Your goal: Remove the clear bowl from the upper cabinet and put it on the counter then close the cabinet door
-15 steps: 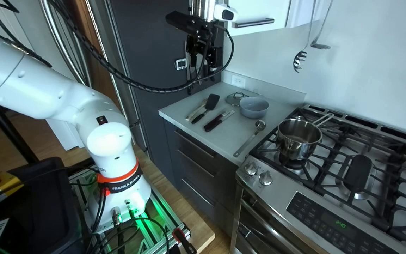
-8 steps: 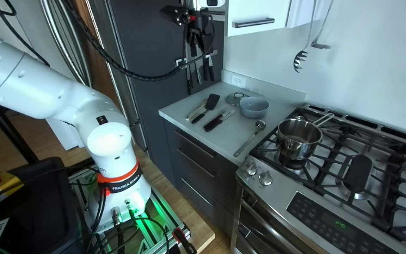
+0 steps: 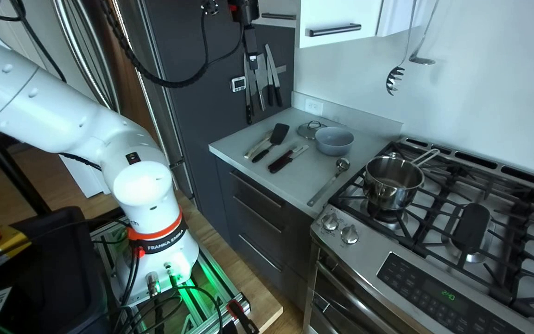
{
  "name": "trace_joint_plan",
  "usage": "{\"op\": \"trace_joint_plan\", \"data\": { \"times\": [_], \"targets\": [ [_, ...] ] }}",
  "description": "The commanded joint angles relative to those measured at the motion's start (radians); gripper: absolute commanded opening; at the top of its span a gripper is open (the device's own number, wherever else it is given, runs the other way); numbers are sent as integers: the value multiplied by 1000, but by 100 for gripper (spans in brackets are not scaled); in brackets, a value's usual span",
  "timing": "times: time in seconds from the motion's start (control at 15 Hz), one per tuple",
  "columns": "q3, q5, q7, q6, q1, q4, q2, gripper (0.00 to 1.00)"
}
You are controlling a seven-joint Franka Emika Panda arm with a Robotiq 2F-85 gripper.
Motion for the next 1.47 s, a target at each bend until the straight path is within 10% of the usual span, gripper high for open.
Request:
{"op": "trace_joint_plan", "data": {
  "times": [0.0,0.47,1.4],
  "targets": [
    [-3,-20,42,-1,18,16,19,100],
    [-4,23,120,37,29,63,75,100],
    [45,-42,573,658,34,103,195,100]
  ]
}}
